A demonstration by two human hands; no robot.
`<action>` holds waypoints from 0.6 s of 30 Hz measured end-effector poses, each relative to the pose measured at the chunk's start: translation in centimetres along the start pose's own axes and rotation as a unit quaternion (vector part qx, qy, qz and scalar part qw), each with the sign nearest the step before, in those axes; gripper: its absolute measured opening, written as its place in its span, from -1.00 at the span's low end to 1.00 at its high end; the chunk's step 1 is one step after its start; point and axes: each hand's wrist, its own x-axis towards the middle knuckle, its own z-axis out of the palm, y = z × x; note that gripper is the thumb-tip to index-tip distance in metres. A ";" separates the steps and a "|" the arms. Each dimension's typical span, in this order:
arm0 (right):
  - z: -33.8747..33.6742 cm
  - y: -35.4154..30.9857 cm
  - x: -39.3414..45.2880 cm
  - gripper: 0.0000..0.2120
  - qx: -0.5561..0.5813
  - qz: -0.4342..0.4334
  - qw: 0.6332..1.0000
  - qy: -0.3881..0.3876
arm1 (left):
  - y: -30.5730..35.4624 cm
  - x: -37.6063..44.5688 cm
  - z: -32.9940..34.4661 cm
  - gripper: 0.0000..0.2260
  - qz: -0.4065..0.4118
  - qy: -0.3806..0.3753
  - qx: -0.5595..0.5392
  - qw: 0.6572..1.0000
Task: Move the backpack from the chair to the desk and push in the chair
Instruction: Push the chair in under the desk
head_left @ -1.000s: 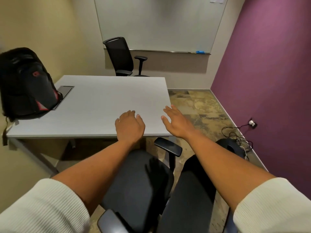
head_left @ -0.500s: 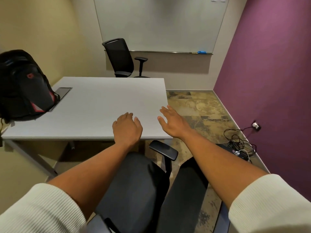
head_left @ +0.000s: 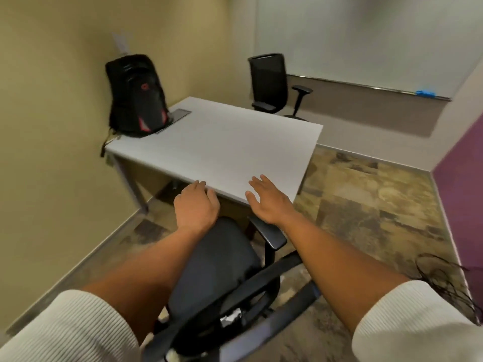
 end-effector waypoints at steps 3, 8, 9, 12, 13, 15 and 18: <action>-0.3 0.5 -3.2 -0.47 0.012 -0.040 0.999 -0.026 | 0.5 -5.1 -0.3 -0.60 -0.058 0.006 0.014 0.998; -0.8 1.6 -8.6 -0.47 0.029 -0.095 0.994 -0.051 | 1.9 -12.1 -0.7 -0.67 -0.093 0.034 0.031 0.995; -0.8 2.0 -9.2 -0.47 0.031 -0.098 0.993 -0.058 | 2.1 -13.1 -0.6 -0.67 -0.101 0.034 0.029 0.994; -0.7 3.4 -11.1 -0.47 0.025 -0.106 0.991 -0.079 | 2.8 -16.0 -0.4 -0.63 -0.124 0.024 0.037 0.991; -0.7 3.9 -11.7 -0.47 0.024 -0.106 0.990 -0.087 | 2.8 -17.0 -0.3 -0.62 -0.128 0.024 0.038 0.991; -0.6 4.6 -12.9 -0.48 0.027 -0.105 0.989 -0.103 | 2.8 -18.8 -0.1 -0.62 -0.132 0.019 0.043 0.990; -0.4 5.4 -14.4 -0.52 0.015 -0.121 0.988 -0.095 | 2.8 -21.0 0.1 -0.67 -0.138 0.009 0.047 0.989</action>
